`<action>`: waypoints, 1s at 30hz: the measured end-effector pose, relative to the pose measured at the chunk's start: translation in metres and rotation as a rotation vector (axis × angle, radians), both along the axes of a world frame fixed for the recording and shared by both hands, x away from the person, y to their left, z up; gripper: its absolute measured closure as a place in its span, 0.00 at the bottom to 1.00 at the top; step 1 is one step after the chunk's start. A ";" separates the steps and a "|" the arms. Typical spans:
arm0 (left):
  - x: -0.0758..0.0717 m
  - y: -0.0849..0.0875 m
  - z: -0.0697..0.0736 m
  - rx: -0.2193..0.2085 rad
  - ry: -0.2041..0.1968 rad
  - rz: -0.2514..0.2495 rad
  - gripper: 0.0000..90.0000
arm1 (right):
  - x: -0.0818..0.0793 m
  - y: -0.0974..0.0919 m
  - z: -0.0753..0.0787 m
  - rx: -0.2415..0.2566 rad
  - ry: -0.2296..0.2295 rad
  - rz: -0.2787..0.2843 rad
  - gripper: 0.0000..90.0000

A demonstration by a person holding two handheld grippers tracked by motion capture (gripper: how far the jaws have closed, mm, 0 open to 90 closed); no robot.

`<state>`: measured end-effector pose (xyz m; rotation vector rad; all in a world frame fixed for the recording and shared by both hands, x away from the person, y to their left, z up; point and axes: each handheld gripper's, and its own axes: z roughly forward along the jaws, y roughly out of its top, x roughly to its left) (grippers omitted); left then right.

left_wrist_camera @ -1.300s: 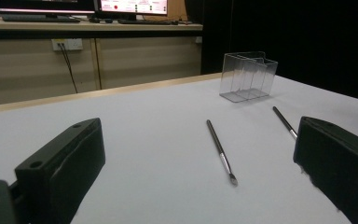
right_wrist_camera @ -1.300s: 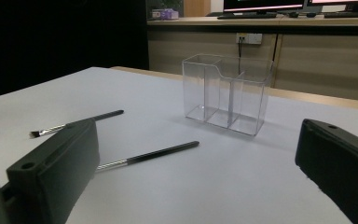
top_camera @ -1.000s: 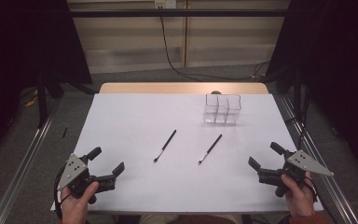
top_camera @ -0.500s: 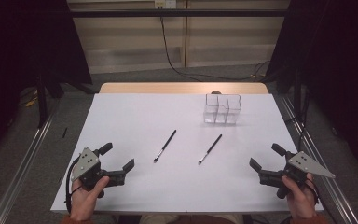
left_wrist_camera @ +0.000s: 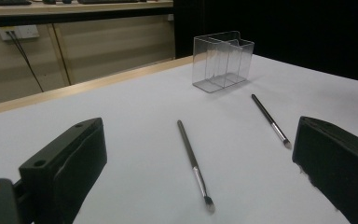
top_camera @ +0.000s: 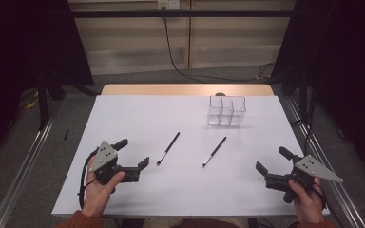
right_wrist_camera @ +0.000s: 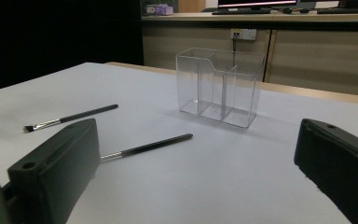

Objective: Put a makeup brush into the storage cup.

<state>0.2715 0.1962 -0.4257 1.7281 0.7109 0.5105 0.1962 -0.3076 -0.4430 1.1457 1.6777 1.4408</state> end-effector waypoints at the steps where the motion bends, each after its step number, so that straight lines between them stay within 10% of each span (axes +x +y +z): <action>1: 0.002 -0.002 0.001 0.004 -0.003 -0.001 0.03 | 0.000 0.000 0.000 0.000 0.001 0.000 0.00; 30: 0.047 -0.053 0.017 0.090 0.037 -0.072 0.02 | 0.004 0.007 0.001 -0.013 -0.001 0.029 0.00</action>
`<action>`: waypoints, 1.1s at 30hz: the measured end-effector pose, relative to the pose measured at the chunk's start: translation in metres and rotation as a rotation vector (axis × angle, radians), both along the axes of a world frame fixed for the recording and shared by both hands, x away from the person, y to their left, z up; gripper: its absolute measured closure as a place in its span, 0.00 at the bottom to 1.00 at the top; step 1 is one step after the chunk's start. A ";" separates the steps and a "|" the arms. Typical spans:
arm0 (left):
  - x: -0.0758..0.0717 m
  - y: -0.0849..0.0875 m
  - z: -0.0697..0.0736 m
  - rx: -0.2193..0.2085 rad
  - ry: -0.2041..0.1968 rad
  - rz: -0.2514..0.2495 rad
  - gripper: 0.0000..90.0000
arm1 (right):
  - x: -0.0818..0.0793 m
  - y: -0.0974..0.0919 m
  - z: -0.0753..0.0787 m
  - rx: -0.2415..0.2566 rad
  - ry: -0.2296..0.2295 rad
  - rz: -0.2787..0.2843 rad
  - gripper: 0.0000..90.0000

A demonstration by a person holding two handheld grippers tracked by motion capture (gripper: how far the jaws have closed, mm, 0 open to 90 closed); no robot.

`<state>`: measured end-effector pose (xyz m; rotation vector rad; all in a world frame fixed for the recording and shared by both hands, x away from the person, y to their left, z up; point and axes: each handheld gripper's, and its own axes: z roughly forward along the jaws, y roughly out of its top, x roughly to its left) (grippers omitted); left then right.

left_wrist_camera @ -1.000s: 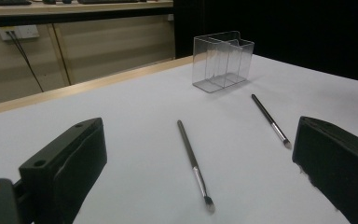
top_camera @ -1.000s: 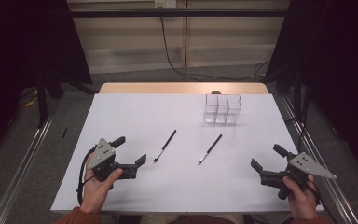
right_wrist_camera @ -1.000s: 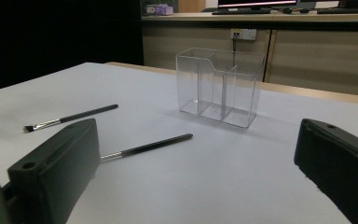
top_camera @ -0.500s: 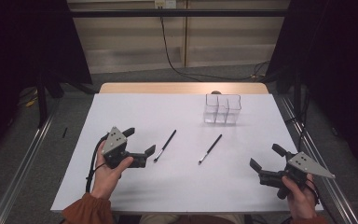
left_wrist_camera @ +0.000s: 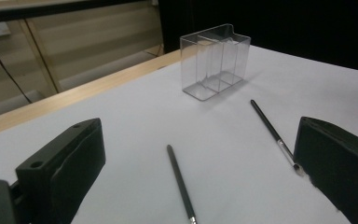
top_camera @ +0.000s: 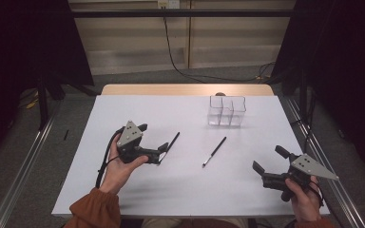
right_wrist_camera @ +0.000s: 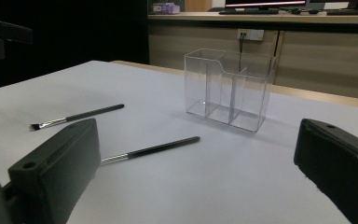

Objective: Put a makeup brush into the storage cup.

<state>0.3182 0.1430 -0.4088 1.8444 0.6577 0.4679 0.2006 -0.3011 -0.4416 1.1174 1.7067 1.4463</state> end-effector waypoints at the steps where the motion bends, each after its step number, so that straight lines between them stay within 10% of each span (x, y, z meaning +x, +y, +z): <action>1: 0.001 -0.002 0.001 0.008 0.009 0.003 0.03 | 0.000 0.000 0.000 0.000 0.000 0.001 0.00; 17: 0.025 -0.028 0.006 0.089 0.048 -0.023 0.04 | 0.001 0.001 0.000 -0.006 0.002 0.013 0.00; 33: 0.046 -0.043 0.004 0.293 0.230 -0.025 0.06 | 0.000 0.000 0.000 -0.004 0.002 0.011 0.00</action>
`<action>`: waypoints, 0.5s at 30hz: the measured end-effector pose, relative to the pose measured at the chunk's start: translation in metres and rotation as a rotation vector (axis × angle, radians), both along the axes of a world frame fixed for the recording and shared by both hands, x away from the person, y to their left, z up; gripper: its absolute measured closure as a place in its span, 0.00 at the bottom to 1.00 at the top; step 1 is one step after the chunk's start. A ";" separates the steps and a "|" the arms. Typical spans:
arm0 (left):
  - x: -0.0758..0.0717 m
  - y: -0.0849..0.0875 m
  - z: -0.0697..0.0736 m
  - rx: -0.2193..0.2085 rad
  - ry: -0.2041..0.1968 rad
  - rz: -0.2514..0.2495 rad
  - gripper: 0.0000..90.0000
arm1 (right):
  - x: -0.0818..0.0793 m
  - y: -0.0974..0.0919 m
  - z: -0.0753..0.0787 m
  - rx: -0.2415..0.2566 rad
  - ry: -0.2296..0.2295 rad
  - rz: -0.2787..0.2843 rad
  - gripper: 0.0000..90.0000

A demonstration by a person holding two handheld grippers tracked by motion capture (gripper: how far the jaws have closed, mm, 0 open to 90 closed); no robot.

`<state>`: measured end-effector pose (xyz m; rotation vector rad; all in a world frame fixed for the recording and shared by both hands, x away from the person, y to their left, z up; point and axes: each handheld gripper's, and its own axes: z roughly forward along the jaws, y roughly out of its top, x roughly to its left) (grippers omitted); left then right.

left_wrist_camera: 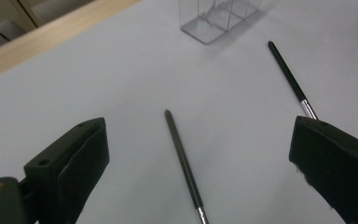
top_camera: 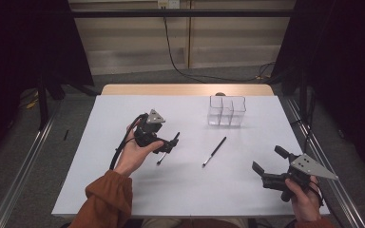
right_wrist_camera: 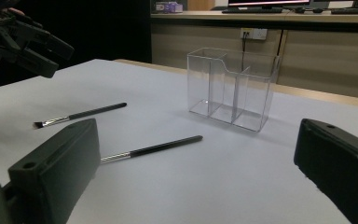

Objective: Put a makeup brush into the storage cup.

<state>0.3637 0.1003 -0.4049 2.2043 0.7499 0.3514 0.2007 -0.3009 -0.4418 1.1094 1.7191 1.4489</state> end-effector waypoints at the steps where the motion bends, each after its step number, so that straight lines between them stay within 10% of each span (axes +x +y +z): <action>1: 0.000 -0.001 0.000 0.006 0.003 0.004 0.07 | 0.000 0.000 0.000 -0.001 0.000 0.001 0.00; 15: 0.012 -0.007 -0.007 0.179 0.120 0.011 0.07 | 0.001 0.001 0.000 -0.005 0.006 0.007 0.00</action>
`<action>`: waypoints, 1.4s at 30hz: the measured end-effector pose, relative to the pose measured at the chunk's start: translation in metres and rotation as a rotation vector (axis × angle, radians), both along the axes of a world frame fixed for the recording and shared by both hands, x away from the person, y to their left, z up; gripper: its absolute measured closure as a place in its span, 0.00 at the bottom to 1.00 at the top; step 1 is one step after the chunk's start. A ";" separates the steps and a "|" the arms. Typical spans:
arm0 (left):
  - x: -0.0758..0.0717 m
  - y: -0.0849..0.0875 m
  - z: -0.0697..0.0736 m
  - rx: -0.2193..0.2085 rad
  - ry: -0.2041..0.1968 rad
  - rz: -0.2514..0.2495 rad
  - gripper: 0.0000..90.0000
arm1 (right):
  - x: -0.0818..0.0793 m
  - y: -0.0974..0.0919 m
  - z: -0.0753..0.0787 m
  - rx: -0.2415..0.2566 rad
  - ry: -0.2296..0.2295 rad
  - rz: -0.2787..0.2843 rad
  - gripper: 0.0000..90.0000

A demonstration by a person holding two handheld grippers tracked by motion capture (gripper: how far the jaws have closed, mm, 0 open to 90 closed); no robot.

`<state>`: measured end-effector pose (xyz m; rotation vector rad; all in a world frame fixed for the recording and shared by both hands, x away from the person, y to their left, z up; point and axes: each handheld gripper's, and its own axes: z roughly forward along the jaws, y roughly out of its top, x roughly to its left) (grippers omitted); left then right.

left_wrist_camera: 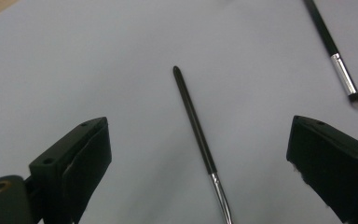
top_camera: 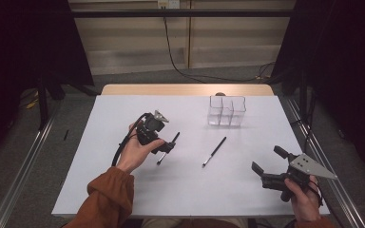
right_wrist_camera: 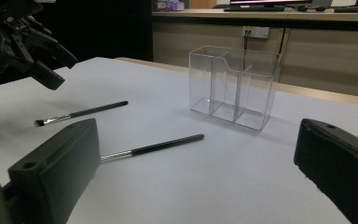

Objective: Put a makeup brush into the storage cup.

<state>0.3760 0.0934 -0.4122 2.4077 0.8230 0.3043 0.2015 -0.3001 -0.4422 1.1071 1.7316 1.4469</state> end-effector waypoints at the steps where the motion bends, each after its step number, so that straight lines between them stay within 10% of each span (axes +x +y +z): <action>1: 0.001 -0.001 -0.001 0.010 0.018 0.002 0.07 | 0.000 0.000 0.000 -0.002 0.000 0.002 0.00; 22: 0.013 -0.014 -0.019 0.157 0.229 0.046 0.10 | 0.000 0.001 -0.001 -0.017 0.016 0.004 0.00; 42: 0.014 -0.026 -0.038 0.302 0.308 0.001 0.12 | 0.001 0.001 -0.002 -0.020 0.022 0.009 0.00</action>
